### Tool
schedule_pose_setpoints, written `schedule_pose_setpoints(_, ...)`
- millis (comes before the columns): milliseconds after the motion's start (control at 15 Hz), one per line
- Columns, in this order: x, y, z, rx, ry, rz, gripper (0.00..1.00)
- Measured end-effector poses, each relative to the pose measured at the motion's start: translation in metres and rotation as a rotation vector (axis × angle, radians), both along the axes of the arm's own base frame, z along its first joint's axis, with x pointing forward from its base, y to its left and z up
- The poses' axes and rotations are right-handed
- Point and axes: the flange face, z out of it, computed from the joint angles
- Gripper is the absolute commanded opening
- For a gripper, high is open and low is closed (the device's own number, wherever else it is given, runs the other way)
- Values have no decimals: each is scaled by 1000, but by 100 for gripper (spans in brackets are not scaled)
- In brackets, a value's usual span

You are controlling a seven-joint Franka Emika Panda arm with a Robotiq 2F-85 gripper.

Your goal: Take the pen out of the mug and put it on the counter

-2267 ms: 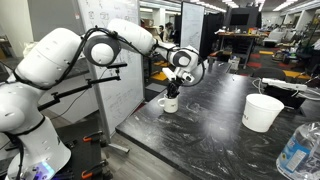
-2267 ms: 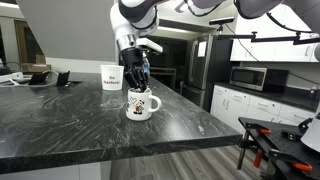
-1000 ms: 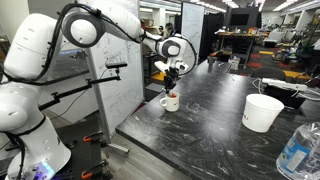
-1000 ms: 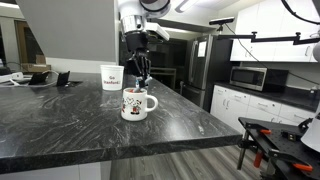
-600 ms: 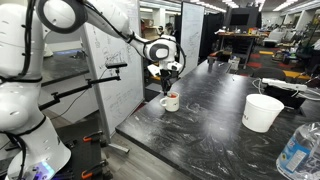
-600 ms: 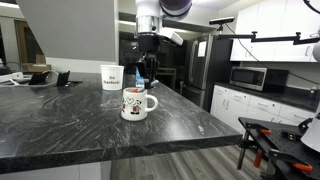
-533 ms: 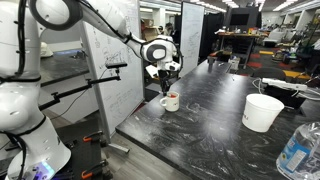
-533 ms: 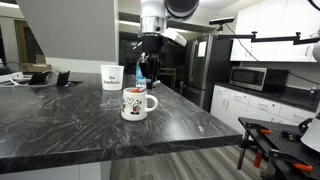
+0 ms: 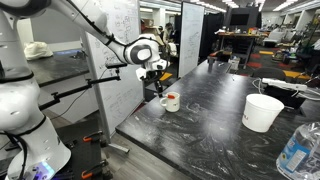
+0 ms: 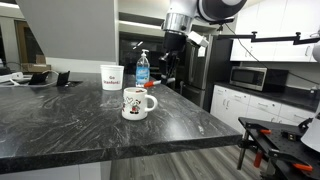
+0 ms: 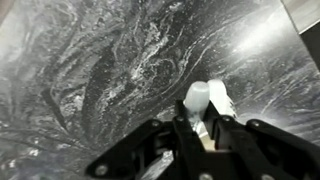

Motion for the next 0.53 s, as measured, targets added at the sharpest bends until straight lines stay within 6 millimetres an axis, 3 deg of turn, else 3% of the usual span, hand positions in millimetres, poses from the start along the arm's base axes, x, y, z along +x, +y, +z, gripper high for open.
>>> schedule_pose_setpoints(267,-18,-7,10,-21,-23,-43,6)
schedule_pose_setpoints(533,-25,-28,2,12,4,-137,6)
